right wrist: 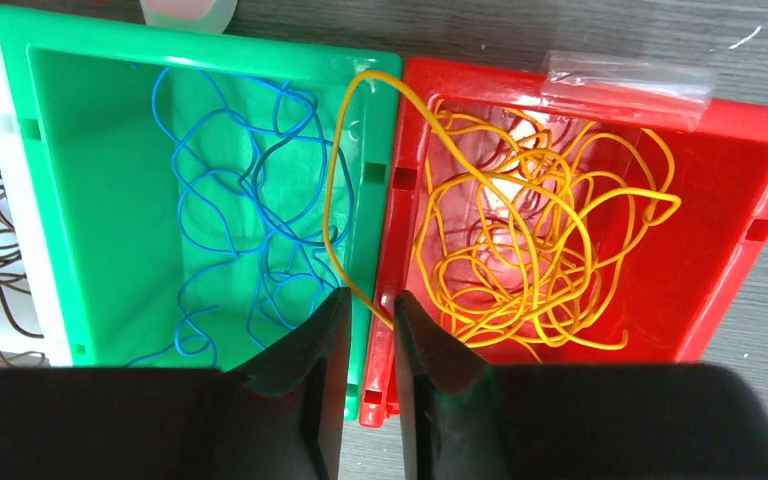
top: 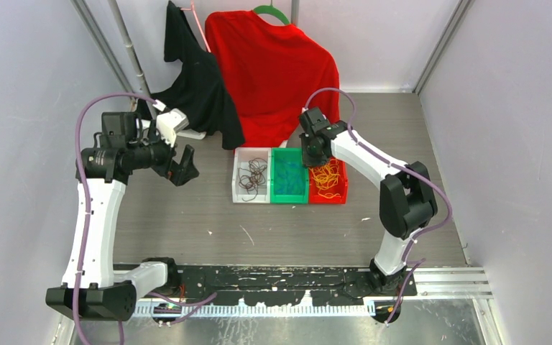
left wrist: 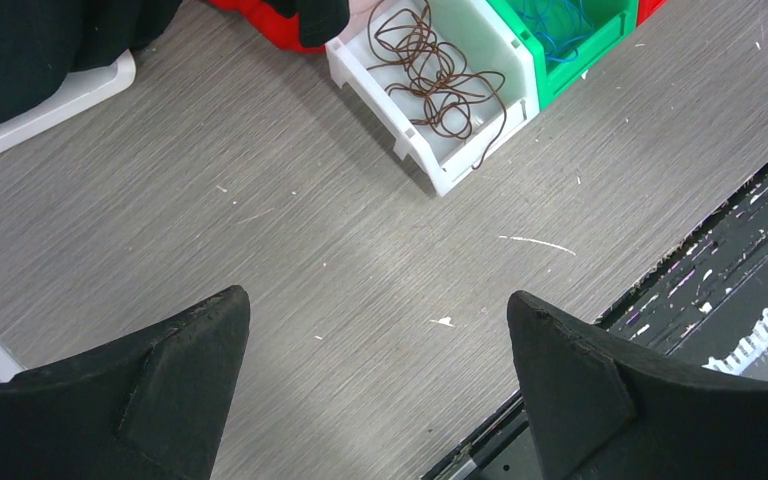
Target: Untangle the cables
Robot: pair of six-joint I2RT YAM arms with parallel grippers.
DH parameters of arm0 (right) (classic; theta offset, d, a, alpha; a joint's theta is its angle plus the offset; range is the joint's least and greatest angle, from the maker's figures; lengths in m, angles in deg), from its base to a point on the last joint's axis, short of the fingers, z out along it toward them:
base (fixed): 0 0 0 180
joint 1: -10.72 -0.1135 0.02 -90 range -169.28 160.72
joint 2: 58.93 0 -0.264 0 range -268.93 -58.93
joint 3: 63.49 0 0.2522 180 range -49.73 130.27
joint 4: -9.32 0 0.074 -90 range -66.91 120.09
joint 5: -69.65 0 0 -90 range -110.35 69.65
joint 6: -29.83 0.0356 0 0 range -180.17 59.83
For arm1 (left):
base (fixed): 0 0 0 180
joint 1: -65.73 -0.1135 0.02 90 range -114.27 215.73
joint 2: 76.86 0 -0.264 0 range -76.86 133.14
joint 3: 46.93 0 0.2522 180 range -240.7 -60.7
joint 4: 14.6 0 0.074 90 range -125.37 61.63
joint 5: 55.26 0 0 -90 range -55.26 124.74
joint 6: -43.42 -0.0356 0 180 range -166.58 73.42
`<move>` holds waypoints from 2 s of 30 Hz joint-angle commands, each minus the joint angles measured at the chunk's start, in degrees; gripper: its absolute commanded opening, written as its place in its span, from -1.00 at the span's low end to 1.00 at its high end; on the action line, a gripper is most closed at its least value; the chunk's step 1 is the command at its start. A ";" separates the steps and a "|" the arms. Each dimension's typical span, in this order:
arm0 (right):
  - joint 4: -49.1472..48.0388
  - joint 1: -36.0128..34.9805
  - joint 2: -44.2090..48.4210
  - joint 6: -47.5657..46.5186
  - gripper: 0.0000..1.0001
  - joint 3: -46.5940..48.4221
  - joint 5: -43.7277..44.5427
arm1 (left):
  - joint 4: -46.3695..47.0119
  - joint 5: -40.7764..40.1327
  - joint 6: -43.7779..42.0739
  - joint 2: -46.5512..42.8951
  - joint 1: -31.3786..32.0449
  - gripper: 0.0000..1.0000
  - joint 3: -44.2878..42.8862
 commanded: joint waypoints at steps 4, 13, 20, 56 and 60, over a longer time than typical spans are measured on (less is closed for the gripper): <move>-4.86 1.24 3.73 1.50 -0.73 -2.60 0.18 | 2.40 -0.29 -1.01 -0.65 -0.90 0.99 -1.26; -6.39 3.65 6.44 2.24 -0.98 -6.33 0.41 | 2.74 -0.28 -0.64 -0.70 -1.50 0.99 -1.33; -8.68 4.25 3.30 3.25 -0.98 -9.65 -0.34 | 2.70 -0.03 -0.66 -0.69 -2.09 0.99 -0.20; -68.94 19.53 42.44 -11.03 1.00 -58.08 49.86 | 70.94 -6.53 16.68 4.21 -6.70 0.99 47.21; -75.05 22.48 37.47 -7.09 1.00 -61.14 48.32 | 85.54 -7.51 20.19 8.16 -6.73 0.99 54.35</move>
